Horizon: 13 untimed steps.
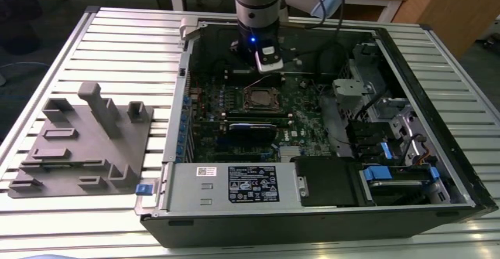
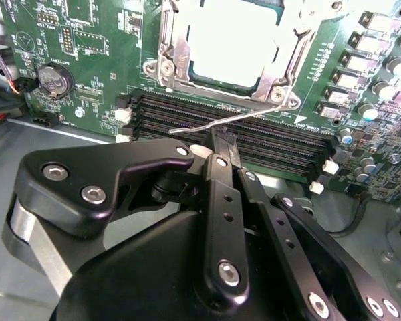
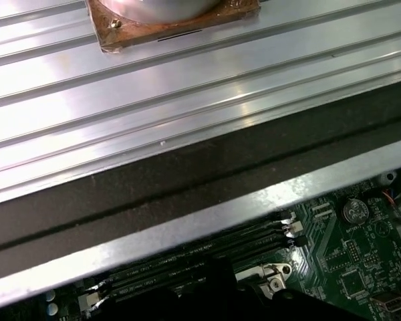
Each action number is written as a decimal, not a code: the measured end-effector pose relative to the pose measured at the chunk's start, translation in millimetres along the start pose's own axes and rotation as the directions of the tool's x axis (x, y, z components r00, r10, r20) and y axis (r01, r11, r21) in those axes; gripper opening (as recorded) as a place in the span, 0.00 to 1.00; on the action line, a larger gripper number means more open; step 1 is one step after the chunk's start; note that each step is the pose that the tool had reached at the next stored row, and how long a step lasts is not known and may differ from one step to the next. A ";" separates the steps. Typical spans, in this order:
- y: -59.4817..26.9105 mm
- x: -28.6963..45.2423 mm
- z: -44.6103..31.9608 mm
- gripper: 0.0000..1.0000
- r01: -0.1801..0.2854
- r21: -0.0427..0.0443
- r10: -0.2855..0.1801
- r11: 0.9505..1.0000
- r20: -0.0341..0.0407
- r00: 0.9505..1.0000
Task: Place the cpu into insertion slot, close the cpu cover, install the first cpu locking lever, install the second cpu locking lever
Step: 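Install the first cpu locking lever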
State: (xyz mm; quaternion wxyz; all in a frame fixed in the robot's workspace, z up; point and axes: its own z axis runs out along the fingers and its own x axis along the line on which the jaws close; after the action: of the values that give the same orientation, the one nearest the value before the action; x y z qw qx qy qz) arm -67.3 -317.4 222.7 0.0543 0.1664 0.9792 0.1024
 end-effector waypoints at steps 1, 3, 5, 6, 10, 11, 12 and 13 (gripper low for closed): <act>-0.4 -0.5 -0.1 0.11 0.000 0.000 0.000 1.000 0.000 1.000; -1.1 -1.2 -0.2 0.11 0.000 0.000 0.000 1.000 0.000 1.000; -1.7 -1.8 -0.3 0.11 0.000 0.000 0.000 1.000 0.000 1.000; -2.1 -2.1 -0.3 0.11 0.000 0.000 0.000 1.000 0.000 1.000; -3.3 -2.9 -0.3 0.11 0.000 0.000 0.000 1.000 0.000 1.000; -3.5 -2.9 0.0 0.11 0.000 0.000 0.000 1.000 0.000 1.000; -3.7 -2.9 0.3 0.11 0.000 0.000 0.000 1.000 0.000 1.000; -3.9 -2.9 0.8 0.11 0.000 0.000 0.000 1.000 0.000 1.000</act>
State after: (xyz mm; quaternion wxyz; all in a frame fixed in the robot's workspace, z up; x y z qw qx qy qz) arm -65.7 -321.8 221.3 0.0543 0.1664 0.9792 0.1023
